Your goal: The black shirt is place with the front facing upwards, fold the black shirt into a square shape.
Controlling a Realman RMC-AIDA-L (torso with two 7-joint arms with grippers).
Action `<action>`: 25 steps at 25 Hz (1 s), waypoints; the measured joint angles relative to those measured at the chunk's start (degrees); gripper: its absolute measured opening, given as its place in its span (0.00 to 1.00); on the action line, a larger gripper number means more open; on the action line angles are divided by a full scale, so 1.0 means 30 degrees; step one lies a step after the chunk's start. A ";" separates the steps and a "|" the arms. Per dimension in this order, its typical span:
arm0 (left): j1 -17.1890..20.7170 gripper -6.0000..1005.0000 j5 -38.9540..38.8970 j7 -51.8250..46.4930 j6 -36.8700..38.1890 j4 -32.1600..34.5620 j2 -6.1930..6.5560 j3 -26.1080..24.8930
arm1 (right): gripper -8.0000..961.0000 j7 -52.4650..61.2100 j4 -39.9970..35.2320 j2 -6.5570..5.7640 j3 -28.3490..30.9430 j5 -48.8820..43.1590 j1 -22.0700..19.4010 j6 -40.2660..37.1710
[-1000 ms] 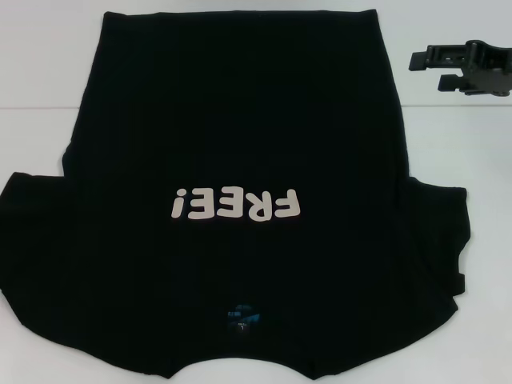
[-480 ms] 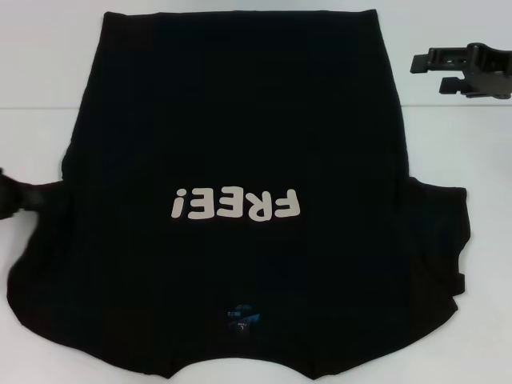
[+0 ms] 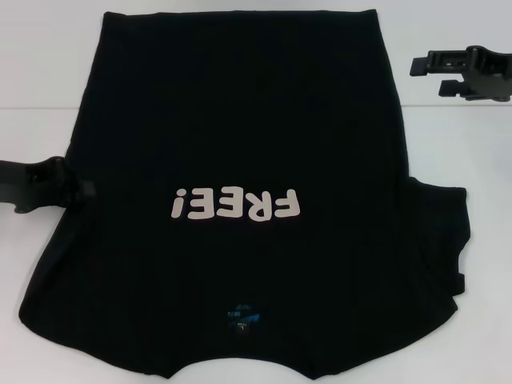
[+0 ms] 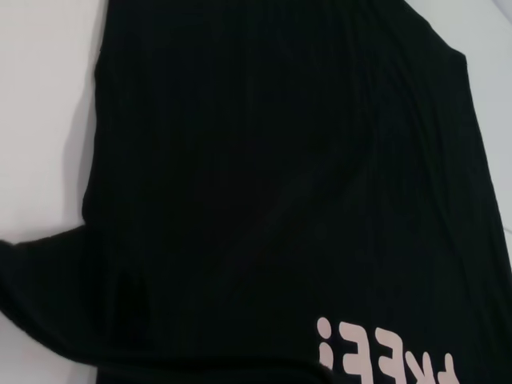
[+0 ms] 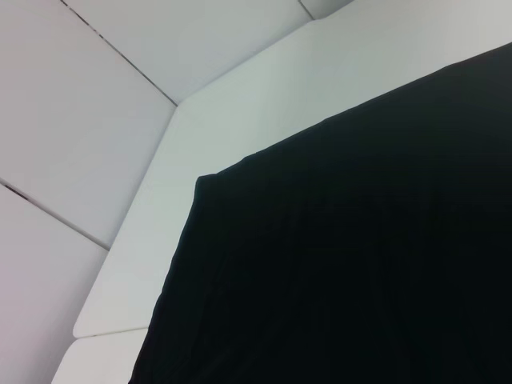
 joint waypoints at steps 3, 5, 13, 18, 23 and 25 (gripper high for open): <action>-0.0204 0.01 0.0011 -0.0067 -0.0159 -0.0007 -0.0072 0.0246 | 0.89 0.0002 0.0003 -0.0004 0.0000 0.0008 -0.0070 0.0000; -0.0322 0.01 0.0016 -0.0070 -0.0311 -0.0010 -0.0144 0.0549 | 0.89 -0.0002 0.0007 -0.0005 0.0000 0.0012 -0.0085 -0.0002; -0.0929 0.02 0.0020 -0.0052 -0.0731 -0.0095 -0.0332 0.3034 | 0.89 -0.0077 0.0264 -0.0038 -0.0002 -0.0023 -0.0060 0.0090; -0.1417 0.05 0.0041 0.0283 -0.0524 -0.0255 -0.0236 0.5483 | 0.89 -0.0084 0.0306 -0.0037 -0.0001 -0.0062 -0.0009 0.0110; -0.1397 0.14 0.0269 0.1221 0.0408 0.0292 -0.0266 0.6263 | 0.89 -0.0095 0.0306 -0.0033 0.0000 -0.0073 0.0008 0.0114; -0.0940 0.18 0.0235 0.1642 0.0691 0.0984 -0.0329 0.6081 | 0.89 -0.0095 0.0306 -0.0032 -0.0001 -0.0074 0.0013 0.0116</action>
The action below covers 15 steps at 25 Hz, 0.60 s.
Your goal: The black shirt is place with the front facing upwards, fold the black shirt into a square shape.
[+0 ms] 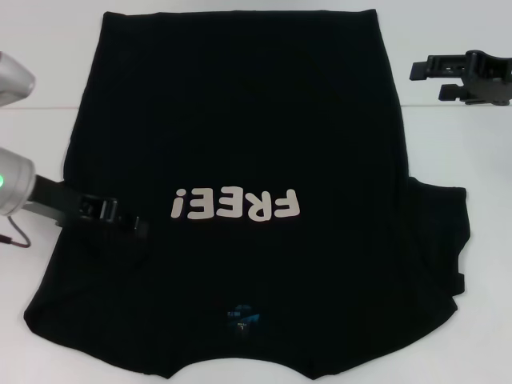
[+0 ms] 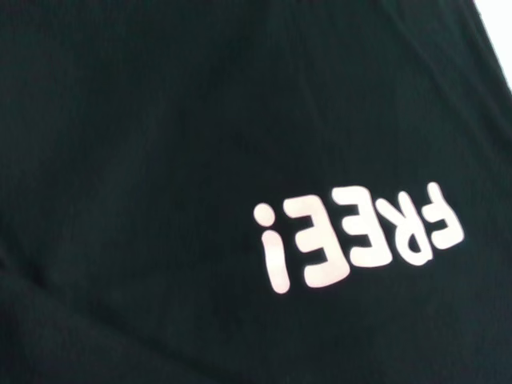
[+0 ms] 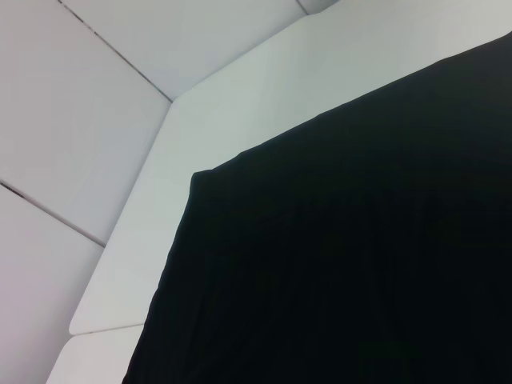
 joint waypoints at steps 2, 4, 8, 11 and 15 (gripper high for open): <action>0.0526 0.23 -0.0251 0.0572 0.0251 0.0717 -0.0092 -0.0289 | 0.89 0.0000 0.0000 0.0001 -0.0002 0.0001 0.0001 -0.0016; 0.1245 0.27 -0.0582 0.1463 0.0545 0.1753 -0.0336 -0.1306 | 0.89 0.0020 -0.0001 -0.0010 0.0000 0.0001 -0.0018 -0.0108; 0.1916 0.41 -0.0657 0.1808 0.0851 0.2384 -0.0465 -0.2808 | 0.89 0.0130 -0.0002 -0.0090 0.0001 0.0007 -0.0077 -0.0344; 0.2064 0.58 -0.0609 0.1703 0.1318 0.2321 -0.0388 -0.3970 | 0.89 0.0126 -0.0007 -0.0199 0.0000 0.0017 -0.0111 -0.0665; 0.2328 0.70 -0.0440 0.0914 0.1187 0.2224 -0.0448 -0.5554 | 0.89 0.0100 -0.0122 -0.0291 0.0001 0.0008 -0.0161 -0.1229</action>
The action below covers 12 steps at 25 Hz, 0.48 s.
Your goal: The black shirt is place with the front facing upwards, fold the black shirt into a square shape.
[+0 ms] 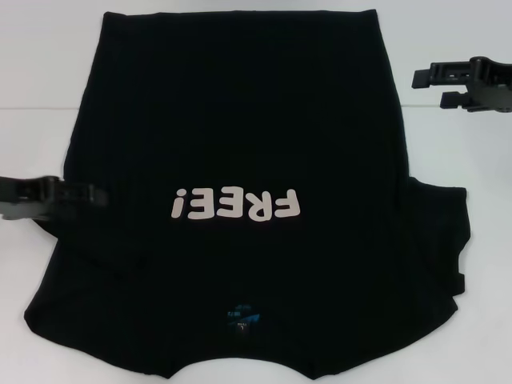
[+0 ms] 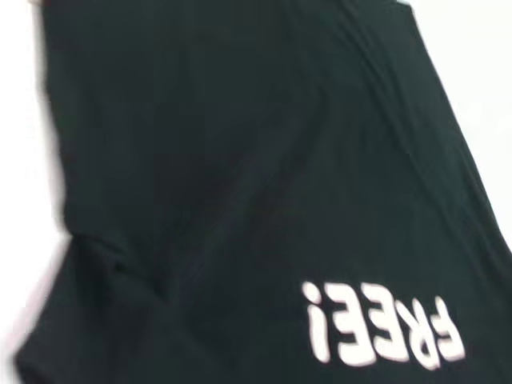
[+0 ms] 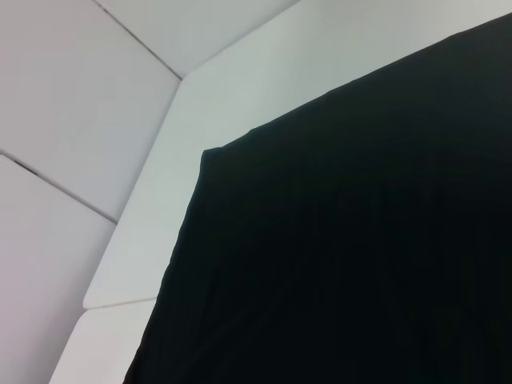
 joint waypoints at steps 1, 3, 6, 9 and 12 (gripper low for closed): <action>0.0077 0.73 0.0048 -0.0407 -0.0239 -0.0077 0.0006 -0.0239 | 0.89 0.0026 -0.0019 -0.0005 0.0000 -0.0003 -0.0030 -0.0040; 0.0218 0.72 0.0138 -0.1240 -0.0909 -0.0369 0.0067 -0.0357 | 0.89 0.0064 -0.0028 -0.0019 0.0001 -0.0006 -0.0069 -0.0117; 0.0466 0.72 0.0324 -0.2528 -0.2484 -0.1101 0.0160 -0.0471 | 0.89 0.0073 0.0051 -0.0034 0.0000 -0.0007 -0.0086 -0.0097; 0.0640 0.72 0.0377 -0.2939 -0.4093 -0.1818 0.0037 -0.0946 | 0.89 0.0077 0.0082 -0.0034 0.0000 0.0001 -0.0086 -0.0034; 0.0657 0.72 0.0415 -0.2958 -0.4793 -0.2335 0.0008 -0.1240 | 0.89 0.0080 0.0088 -0.0034 0.0000 0.0042 -0.0085 -0.0026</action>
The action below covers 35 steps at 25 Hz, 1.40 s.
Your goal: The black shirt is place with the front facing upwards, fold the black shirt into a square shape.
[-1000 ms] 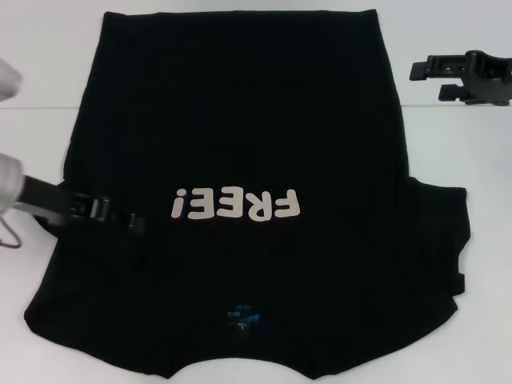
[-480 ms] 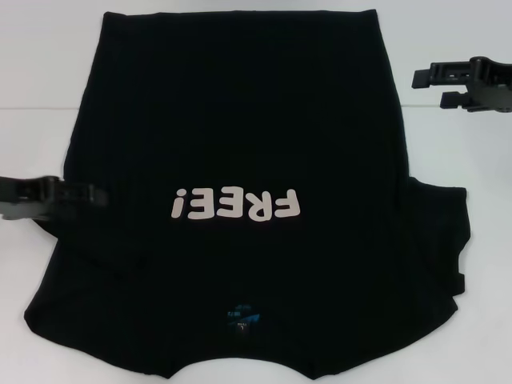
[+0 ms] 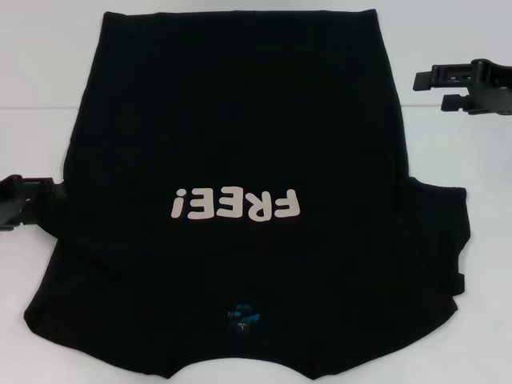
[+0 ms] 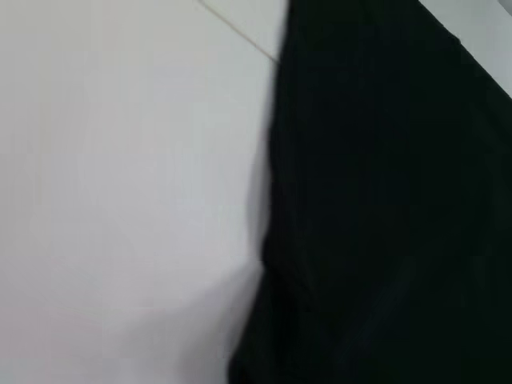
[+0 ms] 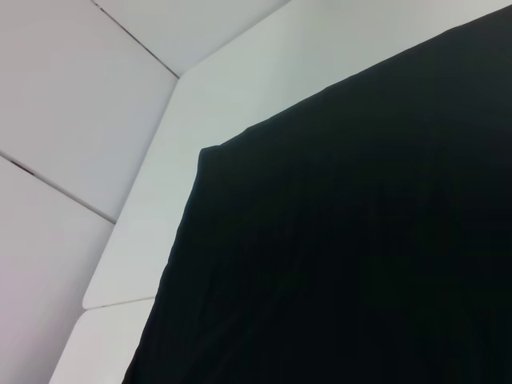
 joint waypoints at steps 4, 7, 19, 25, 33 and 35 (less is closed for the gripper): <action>0.0007 0.72 0.0042 -0.0007 -0.1037 -0.0651 0.0072 -0.0152 | 0.89 0.0001 0.0010 0.0001 0.0001 0.0028 0.0007 0.0018; 0.0010 0.72 0.0050 -0.0028 -0.1637 -0.0994 0.0114 -0.0173 | 0.89 0.0001 0.0017 0.0001 0.0011 0.0034 0.0010 0.0036; -0.0067 0.72 0.0294 -0.0081 -0.2778 -0.1923 0.0141 -0.0174 | 0.89 0.0032 0.0021 0.0023 0.0392 0.0038 0.0012 0.0072; -0.0275 0.71 0.0304 -0.0047 -0.3034 -0.2143 0.0023 -0.0065 | 0.89 0.0032 0.0150 0.0032 0.0474 0.0016 0.0013 0.0135; -0.1127 0.66 0.0675 -0.0058 -0.3558 -0.3173 0.0285 -0.0026 | 0.89 -0.0010 0.0199 0.0032 0.0469 -0.0011 0.0012 0.0223; -0.1115 0.64 0.0679 -0.0061 -0.3586 -0.3024 0.0256 -0.0082 | 0.89 -0.0030 0.0211 0.0031 0.0467 -0.0024 -0.0012 0.0225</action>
